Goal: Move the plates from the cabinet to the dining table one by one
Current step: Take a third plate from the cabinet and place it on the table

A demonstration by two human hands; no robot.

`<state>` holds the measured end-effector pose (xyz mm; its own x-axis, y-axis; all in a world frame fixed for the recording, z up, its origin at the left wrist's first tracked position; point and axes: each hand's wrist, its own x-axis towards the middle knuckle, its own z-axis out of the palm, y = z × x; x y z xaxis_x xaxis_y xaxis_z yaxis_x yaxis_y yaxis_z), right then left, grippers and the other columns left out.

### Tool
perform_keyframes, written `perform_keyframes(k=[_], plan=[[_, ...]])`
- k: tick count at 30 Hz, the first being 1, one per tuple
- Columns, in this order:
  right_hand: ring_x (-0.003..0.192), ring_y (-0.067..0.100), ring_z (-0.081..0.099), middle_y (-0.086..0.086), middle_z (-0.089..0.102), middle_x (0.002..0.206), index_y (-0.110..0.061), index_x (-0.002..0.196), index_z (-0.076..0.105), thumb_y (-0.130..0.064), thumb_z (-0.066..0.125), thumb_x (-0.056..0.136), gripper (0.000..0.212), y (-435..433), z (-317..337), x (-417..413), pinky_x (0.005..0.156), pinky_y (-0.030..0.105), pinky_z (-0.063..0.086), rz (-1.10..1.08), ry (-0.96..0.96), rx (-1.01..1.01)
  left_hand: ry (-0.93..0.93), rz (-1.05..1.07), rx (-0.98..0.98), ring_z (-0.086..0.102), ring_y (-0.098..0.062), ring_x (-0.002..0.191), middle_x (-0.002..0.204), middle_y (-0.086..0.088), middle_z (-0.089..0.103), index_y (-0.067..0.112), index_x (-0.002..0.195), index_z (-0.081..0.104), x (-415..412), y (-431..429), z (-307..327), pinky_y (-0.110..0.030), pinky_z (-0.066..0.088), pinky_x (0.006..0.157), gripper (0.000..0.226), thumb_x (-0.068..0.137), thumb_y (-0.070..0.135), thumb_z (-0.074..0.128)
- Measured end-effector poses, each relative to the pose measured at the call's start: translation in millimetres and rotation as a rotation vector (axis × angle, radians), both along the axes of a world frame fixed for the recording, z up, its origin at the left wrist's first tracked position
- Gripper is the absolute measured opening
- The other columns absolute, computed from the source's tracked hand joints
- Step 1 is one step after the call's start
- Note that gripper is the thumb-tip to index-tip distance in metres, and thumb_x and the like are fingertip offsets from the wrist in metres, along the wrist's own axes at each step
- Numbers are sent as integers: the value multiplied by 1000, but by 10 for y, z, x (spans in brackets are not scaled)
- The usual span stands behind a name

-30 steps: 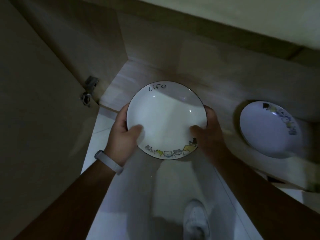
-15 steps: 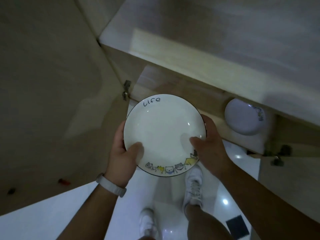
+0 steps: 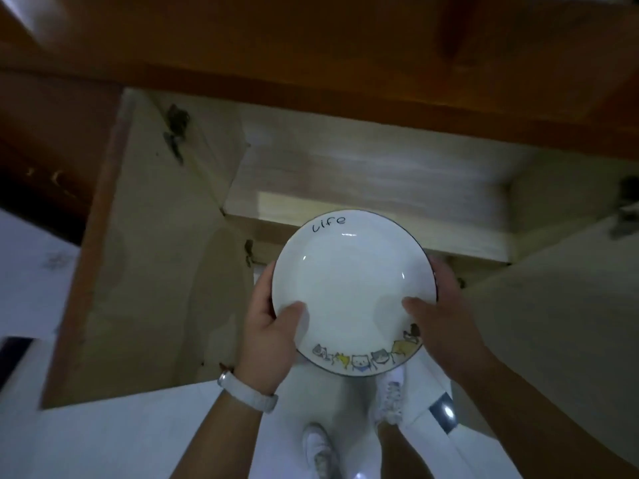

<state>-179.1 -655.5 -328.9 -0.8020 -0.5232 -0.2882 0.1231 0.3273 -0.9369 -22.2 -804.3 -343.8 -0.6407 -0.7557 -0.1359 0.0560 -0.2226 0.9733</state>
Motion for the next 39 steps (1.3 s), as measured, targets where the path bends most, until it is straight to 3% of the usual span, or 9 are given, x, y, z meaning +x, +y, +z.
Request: perform_keyframes(k=[2,7,12,16,19,23,28,35,39], plan=[[85,12,64,-13,66,98,-41,108,56,-4,53,69,53,128,289,47,63,29,49,-53,10,23,-3,-27,5,62,-19,111,118,9,67,33,125,55,-22,79,296,-34,56,81,60,75,0,50],[69,-2,62,-18,66,90,-39,110,53,11,47,81,58,551,972,116,50,20,48,-112,51,29,41,-125,-12,62,-19,111,120,5,67,37,123,59,-92,407,930,-34,55,81,63,75,-2,47],[77,4,65,-18,67,96,-43,114,51,2,49,84,54,1090,1476,238,61,29,56,-204,53,23,71,-223,-30,60,-18,115,124,5,66,31,128,56,-141,799,1391,-36,54,86,64,74,-2,48],[85,-1,65,-24,66,99,-43,115,52,-10,50,73,54,1573,1747,336,58,21,54,-274,50,-37,79,-301,-84,61,-18,113,122,6,66,26,132,53,-187,1184,1679,-30,54,82,65,73,0,47],[88,1,65,-27,66,96,-48,105,54,-2,50,79,53,1999,1900,410,61,21,54,-341,69,-78,104,-377,-109,61,-19,113,122,5,66,25,132,53,-269,1535,1841,-38,55,84,64,74,0,46],[89,4,65,-23,65,98,-47,106,54,4,47,83,56,2661,2066,514,60,21,53,-462,75,-99,108,-477,-130,64,-11,104,113,13,69,37,119,60,-395,2146,2088,-27,54,74,61,71,1,46],[86,8,66,-19,66,97,-43,104,55,9,45,81,58,3571,2196,661,60,26,51,-632,104,-121,84,-611,-130,63,-13,106,113,13,69,47,114,61,-523,2981,2255,-41,56,81,62,72,3,48],[93,17,66,-12,68,102,-39,116,54,6,46,80,58,4964,2329,961,65,34,55,-846,135,-128,148,-805,-148,64,0,99,106,22,70,46,108,63,-688,4366,2438,-18,52,74,63,74,-5,47],[88,16,66,-12,68,100,-46,107,55,6,46,80,59,5658,2418,1131,63,30,56,-961,159,-126,155,-933,-177,62,-19,110,117,4,68,31,123,60,-782,5060,2480,-42,53,90,63,70,0,46]])
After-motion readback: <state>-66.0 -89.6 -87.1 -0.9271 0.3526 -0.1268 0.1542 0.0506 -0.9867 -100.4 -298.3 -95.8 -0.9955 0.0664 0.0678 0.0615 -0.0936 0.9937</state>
